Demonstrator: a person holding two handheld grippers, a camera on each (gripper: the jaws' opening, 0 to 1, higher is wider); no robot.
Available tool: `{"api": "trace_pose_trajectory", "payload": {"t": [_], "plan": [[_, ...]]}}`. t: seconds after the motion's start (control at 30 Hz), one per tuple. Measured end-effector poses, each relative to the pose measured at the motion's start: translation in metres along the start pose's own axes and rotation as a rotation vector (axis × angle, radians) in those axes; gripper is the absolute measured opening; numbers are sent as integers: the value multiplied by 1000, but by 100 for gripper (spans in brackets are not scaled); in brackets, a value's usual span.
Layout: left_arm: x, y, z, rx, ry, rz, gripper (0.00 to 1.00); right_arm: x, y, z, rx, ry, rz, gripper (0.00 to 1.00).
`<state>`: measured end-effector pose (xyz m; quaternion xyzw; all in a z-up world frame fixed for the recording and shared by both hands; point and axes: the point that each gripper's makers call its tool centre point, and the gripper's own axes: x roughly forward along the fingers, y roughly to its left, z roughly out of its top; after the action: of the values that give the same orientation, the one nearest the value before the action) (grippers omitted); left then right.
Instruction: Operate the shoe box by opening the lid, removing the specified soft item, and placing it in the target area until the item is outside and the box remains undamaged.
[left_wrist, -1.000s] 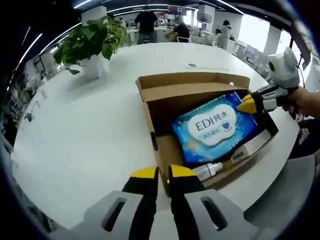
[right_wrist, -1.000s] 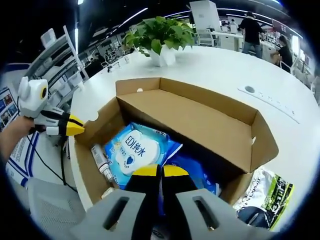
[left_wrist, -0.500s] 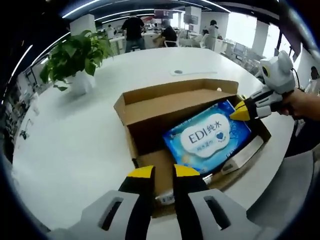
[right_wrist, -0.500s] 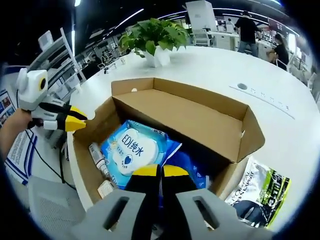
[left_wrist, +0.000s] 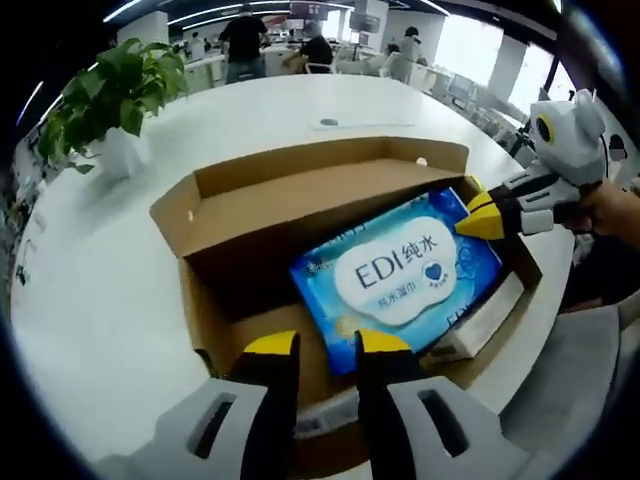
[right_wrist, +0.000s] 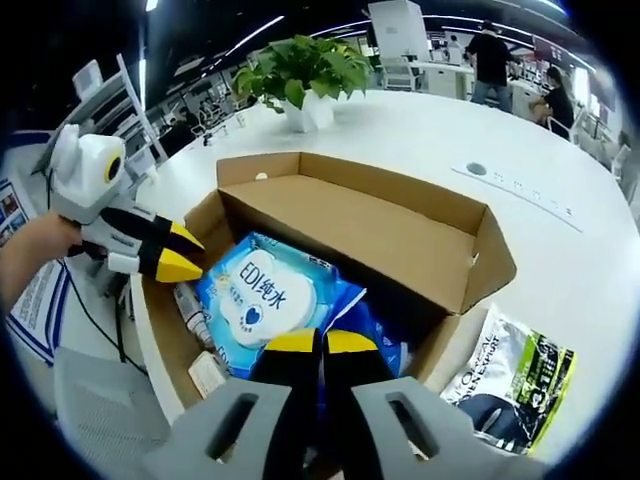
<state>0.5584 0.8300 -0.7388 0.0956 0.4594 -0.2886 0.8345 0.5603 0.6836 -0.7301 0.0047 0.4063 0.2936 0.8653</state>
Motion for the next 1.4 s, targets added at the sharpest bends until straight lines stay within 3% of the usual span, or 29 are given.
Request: {"api": "trace_pose_trajectory", "payload": {"t": [0.37, 0.5, 0.67, 0.83, 1.03, 1.4], "plan": [[22, -4, -5, -28, 55, -63, 23, 0, -2, -2, -2, 2, -3, 0], [26, -16, -8, -63, 62, -144, 17, 0, -3, -2, 7, 1, 1, 0], [31, -8, -8, -141, 56, -136, 12, 1, -3, -2, 24, 1, 1, 0], [32, -8, -7, -124, 50, -110, 3, 1, -3, -4, 35, -3, -3, 0], [31, -8, -8, -165, 57, -83, 1, 1, -3, -3, 35, -7, -6, 0], [18, -10, -5, -156, 33, -66, 0, -2, -2, -2, 58, -2, -10, 0]]}}
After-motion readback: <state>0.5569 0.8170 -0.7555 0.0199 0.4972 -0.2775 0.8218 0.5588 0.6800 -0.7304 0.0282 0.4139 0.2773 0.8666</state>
